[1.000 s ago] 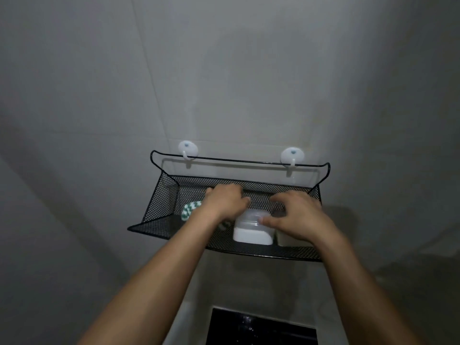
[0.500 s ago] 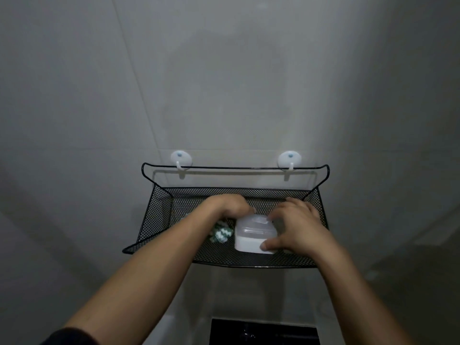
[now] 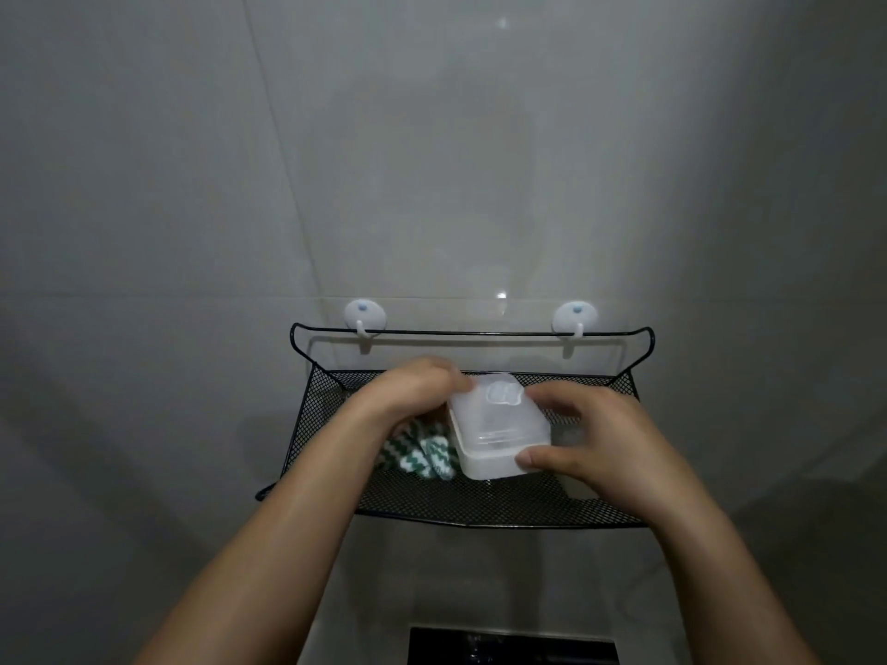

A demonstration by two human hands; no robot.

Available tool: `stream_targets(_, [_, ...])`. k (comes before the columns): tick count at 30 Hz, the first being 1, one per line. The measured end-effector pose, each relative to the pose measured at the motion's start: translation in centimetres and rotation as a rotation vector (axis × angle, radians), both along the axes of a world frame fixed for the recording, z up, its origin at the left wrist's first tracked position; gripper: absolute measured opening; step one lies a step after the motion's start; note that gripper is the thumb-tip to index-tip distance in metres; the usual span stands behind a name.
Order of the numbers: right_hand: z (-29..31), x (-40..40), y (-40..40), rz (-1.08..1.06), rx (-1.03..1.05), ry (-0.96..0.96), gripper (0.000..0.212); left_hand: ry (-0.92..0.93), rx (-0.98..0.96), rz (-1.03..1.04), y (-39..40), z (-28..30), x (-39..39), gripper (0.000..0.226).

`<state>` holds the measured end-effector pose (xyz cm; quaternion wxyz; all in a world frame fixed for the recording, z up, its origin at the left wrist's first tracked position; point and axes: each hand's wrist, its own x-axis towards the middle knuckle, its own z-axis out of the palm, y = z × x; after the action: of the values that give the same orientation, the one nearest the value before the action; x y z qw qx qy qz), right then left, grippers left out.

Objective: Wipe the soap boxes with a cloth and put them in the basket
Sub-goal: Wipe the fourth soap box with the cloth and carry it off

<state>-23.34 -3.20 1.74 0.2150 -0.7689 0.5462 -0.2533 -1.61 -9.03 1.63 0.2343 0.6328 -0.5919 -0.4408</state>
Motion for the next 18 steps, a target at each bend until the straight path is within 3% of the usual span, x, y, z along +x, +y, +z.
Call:
stream_targets(4, [-0.3, 0.1, 0.0, 0.044, 0.095, -0.221, 0.057, 0.402, 0.097, 0.164, 1.5, 0.3, 0.8, 0.004])
stream_targets(10, [-0.2, 0.2, -0.2, 0.059, 0.416, -0.752, 0.05, 0.609, 0.062, 0.167, 2.0, 1.3, 1.6, 0.009])
stream_targets(15, [0.5, 0.6, -0.5, 0.034, 0.614, -0.887, 0.043, 0.535, -0.022, 0.095, 1.7, 2.3, 0.7, 0.01])
stream_targets(18, [0.2, 0.3, -0.6, -0.051, 0.629, -0.901, 0.031, 0.44, -0.052, 0.063, 1.6, 2.0, 0.9, 0.026])
